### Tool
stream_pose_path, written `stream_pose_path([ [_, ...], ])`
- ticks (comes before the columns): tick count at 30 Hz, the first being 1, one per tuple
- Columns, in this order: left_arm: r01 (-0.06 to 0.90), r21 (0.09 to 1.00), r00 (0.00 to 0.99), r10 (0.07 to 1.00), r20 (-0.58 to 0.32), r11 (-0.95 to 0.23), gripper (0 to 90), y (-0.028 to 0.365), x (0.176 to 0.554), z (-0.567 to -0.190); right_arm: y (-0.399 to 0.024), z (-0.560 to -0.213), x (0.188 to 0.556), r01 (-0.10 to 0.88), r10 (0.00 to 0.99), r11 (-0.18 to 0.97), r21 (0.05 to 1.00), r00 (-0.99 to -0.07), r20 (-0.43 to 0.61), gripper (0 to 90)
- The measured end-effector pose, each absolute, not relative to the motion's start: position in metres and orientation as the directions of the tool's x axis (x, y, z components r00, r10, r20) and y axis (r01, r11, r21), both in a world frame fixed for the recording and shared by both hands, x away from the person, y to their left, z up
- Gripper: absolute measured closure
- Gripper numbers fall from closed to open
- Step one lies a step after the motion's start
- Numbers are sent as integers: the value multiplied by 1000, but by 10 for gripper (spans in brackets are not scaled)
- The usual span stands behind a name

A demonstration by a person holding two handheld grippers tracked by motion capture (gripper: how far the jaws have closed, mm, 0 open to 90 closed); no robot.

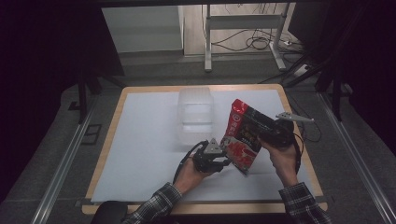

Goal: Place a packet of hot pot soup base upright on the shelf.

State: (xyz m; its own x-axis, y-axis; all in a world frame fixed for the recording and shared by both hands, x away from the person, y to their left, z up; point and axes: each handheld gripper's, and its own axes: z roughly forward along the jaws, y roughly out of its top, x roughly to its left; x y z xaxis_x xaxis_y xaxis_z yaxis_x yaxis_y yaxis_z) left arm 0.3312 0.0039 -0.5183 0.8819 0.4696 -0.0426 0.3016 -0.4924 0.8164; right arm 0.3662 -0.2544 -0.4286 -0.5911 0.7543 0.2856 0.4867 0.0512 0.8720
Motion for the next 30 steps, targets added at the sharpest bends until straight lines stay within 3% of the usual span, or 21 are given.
stream_pose_path([
  [10, 277, 825, 887, 460, -22, -493, 456, 14, 315, -508, -260, -419, 360, 474, 766, 58, 879, -585, 265, 758],
  [30, 303, 827, 862, 506, -25, -475, 300, 54, 282, -515, -261, -402, 356, 432, 763, 54, 900, -599, 241, 757],
])
